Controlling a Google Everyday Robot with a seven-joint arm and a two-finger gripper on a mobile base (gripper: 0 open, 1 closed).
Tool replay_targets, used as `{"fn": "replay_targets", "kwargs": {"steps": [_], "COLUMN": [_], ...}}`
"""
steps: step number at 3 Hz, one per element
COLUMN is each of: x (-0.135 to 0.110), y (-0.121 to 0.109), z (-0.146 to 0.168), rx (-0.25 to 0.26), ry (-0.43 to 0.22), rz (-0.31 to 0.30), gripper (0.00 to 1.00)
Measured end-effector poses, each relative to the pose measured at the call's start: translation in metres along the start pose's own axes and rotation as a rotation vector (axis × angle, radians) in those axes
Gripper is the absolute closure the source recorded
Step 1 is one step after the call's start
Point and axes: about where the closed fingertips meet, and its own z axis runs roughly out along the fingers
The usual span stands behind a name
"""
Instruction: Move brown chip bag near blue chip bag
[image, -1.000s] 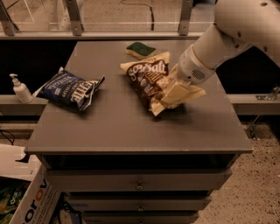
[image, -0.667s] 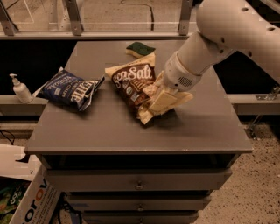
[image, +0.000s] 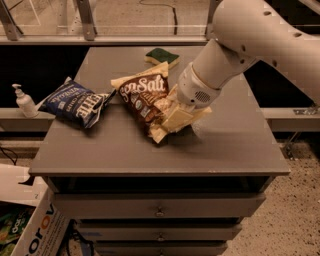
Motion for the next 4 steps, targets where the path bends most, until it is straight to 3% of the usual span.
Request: {"fn": "replay_targets", "kwargs": {"steps": [2, 4], "x": [-0.054, -0.061], "y": [0.027, 0.026], "z": [0.019, 0.017], "rx": [-0.072, -0.07], "ry": [-0.056, -0.037], "rz": [-0.076, -0.079], "gripper": [1.0, 0.58]}}
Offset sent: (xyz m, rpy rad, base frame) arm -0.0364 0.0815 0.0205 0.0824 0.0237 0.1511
